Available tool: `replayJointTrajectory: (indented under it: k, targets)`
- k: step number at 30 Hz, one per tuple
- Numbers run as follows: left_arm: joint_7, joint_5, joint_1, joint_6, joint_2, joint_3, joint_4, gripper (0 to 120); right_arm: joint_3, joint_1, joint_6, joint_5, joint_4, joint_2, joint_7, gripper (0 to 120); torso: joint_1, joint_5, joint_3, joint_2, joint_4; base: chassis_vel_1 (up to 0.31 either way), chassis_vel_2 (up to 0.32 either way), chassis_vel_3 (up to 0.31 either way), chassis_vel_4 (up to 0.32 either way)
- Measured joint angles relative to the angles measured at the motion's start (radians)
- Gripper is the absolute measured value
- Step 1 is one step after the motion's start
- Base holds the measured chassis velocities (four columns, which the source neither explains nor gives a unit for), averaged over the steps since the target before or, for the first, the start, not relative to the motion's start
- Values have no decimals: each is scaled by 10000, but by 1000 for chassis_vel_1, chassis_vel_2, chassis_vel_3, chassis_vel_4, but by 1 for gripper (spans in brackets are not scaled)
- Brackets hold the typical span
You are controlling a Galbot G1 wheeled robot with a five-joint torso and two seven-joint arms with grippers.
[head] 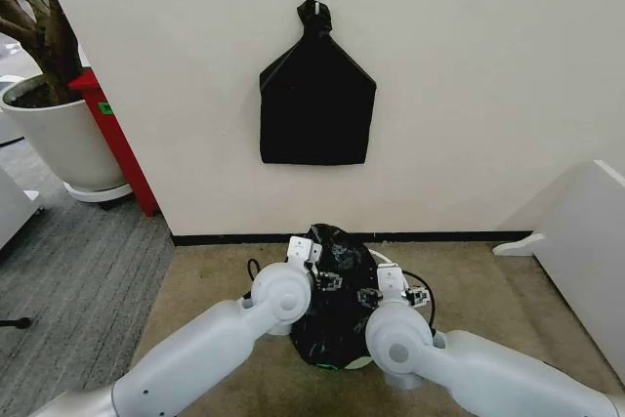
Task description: Place the garbage bag over the trash bin.
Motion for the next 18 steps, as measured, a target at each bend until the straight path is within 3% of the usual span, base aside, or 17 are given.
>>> replayJointTrajectory:
  k: [11,18]
  targets:
    - [-112,-493,213,-19,-183,-122,511,100,21,2,-6,-7,7,-24,-20,100,0,-4,0,0,0,0,0,0,0]
    - [-200,-667,224,-25,-247,-128,648,84,19,-13,-3,-24,26,-19,-21,100,0,-3,0,0,1,0,0,0,0]
